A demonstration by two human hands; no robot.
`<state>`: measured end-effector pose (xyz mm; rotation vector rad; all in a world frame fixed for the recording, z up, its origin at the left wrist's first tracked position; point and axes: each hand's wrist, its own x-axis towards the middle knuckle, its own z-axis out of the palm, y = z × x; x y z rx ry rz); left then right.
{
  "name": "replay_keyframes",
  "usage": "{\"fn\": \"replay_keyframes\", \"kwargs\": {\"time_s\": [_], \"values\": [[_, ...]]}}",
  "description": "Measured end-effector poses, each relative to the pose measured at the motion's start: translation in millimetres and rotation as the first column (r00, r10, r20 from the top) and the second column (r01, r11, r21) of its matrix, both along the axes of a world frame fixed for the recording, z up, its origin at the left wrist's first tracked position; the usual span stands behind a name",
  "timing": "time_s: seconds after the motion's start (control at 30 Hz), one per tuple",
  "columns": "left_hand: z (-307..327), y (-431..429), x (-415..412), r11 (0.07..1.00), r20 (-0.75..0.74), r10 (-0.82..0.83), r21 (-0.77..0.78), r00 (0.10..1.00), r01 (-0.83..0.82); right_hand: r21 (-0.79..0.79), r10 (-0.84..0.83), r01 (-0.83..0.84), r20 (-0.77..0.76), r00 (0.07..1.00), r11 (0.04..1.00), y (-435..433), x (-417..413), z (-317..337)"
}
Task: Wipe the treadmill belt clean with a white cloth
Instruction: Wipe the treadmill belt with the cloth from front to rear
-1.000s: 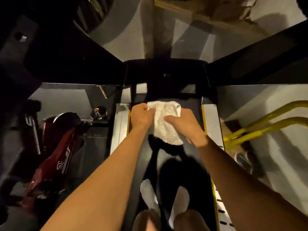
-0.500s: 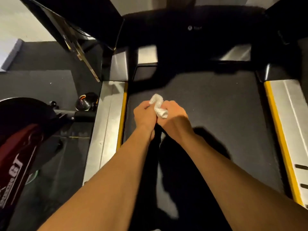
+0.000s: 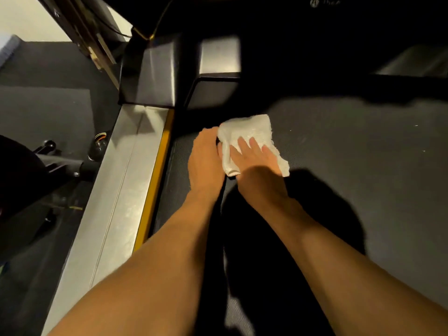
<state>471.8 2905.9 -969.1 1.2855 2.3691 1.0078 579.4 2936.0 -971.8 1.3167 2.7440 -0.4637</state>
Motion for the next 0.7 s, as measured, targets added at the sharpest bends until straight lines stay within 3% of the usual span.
{"fn": "replay_keyframes", "kwargs": {"time_s": [0.1, 0.17, 0.27, 0.37, 0.47, 0.7], "values": [[-24, -1, -6, 0.994, -0.072, -0.062, -0.093, 0.996, 0.055, 0.148, -0.019, 0.039, -0.137, 0.990, 0.988, 3, -4, -10], [-27, 2, -9, 0.998, -0.015, -0.053, -0.038, 0.998, 0.052, 0.201, -0.054, 0.087, -0.164, 0.985, 0.976, 16, -11, -4], [-24, 1, -8, 0.998, -0.036, -0.030, 0.047, 0.999, 0.032, 0.145, -0.092, 0.112, -0.140, 0.986, 0.983, 38, -17, -5], [-30, 1, -8, 1.000, -0.073, 0.013, -0.012, 0.997, -0.014, 0.176, -0.043, 0.075, -0.178, 0.983, 0.982, 41, -13, -15], [-38, 3, -10, 1.000, -0.207, 0.009, -0.024, 0.978, -0.014, 0.185, -0.019, 0.047, -0.151, 0.988, 0.982, 40, -13, -22], [-37, 2, -11, 1.000, -0.237, -0.022, -0.007, 0.971, 0.021, 0.280, -0.016, 0.070, -0.190, 0.982, 0.957, 53, -31, -24]]}}
